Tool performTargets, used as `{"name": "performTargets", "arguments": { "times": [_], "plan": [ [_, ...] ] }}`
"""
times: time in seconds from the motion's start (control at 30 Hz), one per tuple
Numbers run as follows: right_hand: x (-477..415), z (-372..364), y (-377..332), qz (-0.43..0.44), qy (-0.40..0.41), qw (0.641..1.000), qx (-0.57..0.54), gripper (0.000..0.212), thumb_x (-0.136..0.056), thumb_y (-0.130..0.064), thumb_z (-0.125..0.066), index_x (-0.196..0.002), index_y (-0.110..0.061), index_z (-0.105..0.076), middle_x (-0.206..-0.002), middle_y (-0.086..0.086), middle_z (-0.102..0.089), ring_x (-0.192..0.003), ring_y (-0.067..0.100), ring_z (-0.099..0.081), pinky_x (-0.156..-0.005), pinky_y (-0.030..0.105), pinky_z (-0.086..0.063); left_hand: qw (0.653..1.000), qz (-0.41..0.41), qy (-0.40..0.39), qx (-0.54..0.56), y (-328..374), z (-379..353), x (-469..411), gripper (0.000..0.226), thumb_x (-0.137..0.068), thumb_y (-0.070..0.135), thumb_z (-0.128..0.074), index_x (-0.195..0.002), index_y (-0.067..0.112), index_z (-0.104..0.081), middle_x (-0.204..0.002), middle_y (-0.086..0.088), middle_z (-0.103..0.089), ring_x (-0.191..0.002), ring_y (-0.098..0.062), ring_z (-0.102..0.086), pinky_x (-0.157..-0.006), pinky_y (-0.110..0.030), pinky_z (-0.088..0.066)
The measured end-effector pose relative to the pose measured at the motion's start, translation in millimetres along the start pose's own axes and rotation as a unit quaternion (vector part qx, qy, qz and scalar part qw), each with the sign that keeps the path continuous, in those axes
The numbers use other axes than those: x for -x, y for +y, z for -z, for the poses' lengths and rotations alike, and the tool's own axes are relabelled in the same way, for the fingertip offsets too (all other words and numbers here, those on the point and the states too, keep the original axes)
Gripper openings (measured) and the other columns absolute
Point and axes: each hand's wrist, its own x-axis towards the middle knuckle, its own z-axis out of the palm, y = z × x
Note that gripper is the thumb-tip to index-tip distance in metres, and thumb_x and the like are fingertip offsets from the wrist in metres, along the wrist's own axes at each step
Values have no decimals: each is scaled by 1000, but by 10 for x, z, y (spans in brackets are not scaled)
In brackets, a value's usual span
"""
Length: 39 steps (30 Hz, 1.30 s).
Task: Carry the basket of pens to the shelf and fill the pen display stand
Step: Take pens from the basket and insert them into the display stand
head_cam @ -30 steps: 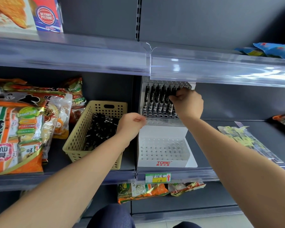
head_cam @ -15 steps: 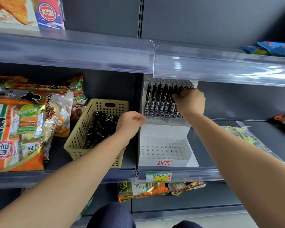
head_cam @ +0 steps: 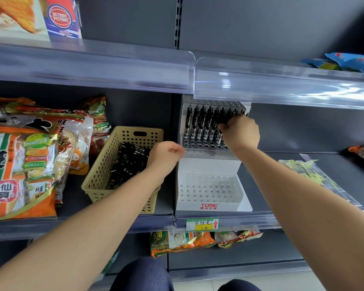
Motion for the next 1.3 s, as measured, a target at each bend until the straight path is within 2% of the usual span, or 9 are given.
{"name": "performTargets", "arguments": {
  "times": [0.3,0.5,0.67,0.83,0.9,1.0,1.1,1.23,1.3],
  "plan": [
    [315,-142,-116,37,-22,998,-47,42,-88,-41,-62,-62,-8,-63,-50,3,-51,-47,17,-46,-47,19,-30,999,2,15,-34,-44,227,-1,15,-86,12,-66,-84,26,-69,-86,5,-68,-87,-14,-64,-85,-36,-56],
    [590,-345,-514,159,-58,985,-19,36,-88,-38,-60,-69,-8,-65,-64,8,-63,-63,27,-58,-58,27,-46,994,4,42,-97,-177,519,-45,12,-87,15,-66,-83,26,-70,-83,10,-66,-87,-12,-62,-81,-30,-53],
    [706,-596,-753,213,-174,961,7,18,-87,-31,-62,-88,-15,-71,-84,3,-70,-83,25,-64,-72,33,-55,978,36,49,-199,-350,766,-169,18,-89,14,-63,-80,29,-68,-94,5,-69,-90,-17,-61,-78,-29,-50],
    [784,-820,-814,215,-254,943,22,24,-88,-27,-63,-111,-19,-69,-114,2,-68,-108,24,-60,-89,38,-52,918,62,-44,-389,-546,931,-210,32,-91,15,-61,-121,24,-62,-134,-1,-55,-115,-22,-54,-89,-31,-46],
    [790,-896,-818,220,-251,942,39,21,-90,-25,-62,-106,-15,-70,-113,5,-66,-107,26,-59,-88,40,-52,879,93,-110,-455,-623,943,-245,54,-89,27,-65,-139,18,-48,-146,-6,-42,-129,-26,-44,-103,-36,-41],
    [779,-995,-828,226,-232,945,35,20,-89,-24,-60,-103,-13,-71,-113,8,-62,-106,27,-57,-86,38,-51,832,148,-190,-500,-740,897,-325,84,-80,51,-69,-145,11,-36,-148,-13,-38,-127,-30,-46,-105,-40,-41],
    [765,-1115,-834,236,-221,946,32,20,-89,-27,-61,-102,-16,-71,-116,7,-57,-112,26,-52,-86,35,-50,796,196,-206,-534,-849,825,-391,111,-78,56,-68,-154,12,-1,-158,-19,-8,-140,-37,-25,-113,-45,-30],
    [777,-1254,-818,240,-214,946,38,20,-90,-27,-59,-104,-19,-71,-119,4,-53,-117,25,-45,-93,36,-46,734,189,-194,-623,-869,756,-408,95,-92,39,-58,-152,9,9,-154,-25,-15,-140,-40,-22,-112,-45,-28],
    [788,-1290,-811,239,-209,948,30,19,-91,-25,-59,-103,-20,-72,-119,2,-52,-116,23,-45,-92,35,-47,729,181,-192,-632,-849,770,-431,87,-95,30,-54,-152,10,9,-153,-24,-16,-138,-39,-25,-109,-42,-31]
  ]
}}
